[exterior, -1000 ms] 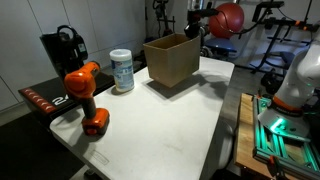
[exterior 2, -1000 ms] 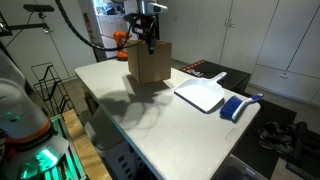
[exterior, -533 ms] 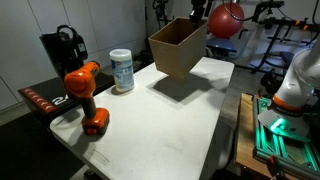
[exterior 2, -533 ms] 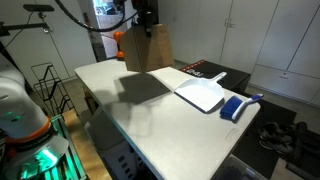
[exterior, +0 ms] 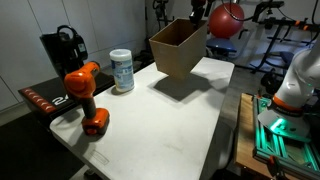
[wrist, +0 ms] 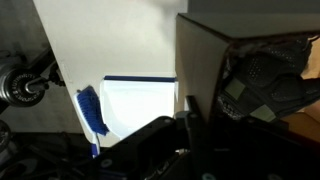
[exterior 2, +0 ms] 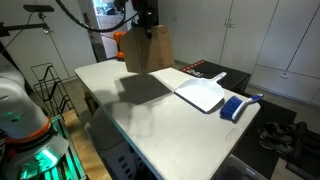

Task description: Pour the contents in the brown box onto the table.

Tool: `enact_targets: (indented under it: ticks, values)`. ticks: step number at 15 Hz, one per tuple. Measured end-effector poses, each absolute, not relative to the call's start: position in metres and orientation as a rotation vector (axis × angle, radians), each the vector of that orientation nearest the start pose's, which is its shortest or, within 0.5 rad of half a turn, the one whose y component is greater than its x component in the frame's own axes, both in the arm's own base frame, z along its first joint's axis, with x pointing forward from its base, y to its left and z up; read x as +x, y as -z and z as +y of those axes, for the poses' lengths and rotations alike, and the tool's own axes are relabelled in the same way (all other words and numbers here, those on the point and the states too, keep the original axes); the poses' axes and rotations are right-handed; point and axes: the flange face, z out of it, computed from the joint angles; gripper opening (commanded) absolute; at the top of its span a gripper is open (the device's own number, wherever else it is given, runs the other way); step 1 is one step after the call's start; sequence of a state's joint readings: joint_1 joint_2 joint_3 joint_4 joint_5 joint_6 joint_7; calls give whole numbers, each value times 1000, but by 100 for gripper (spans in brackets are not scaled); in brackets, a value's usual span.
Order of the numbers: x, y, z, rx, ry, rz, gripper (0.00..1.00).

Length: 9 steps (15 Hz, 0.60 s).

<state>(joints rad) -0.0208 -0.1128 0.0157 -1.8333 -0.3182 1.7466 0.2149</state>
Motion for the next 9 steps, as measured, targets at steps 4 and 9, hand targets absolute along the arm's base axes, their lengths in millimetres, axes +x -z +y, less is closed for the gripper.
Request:
enact_targets:
  ticks: [4, 9]
  values:
    - [531, -588, -14, -3631, 162, 145, 1]
    - [525, -611, 27, -3849, 315, -115, 1]
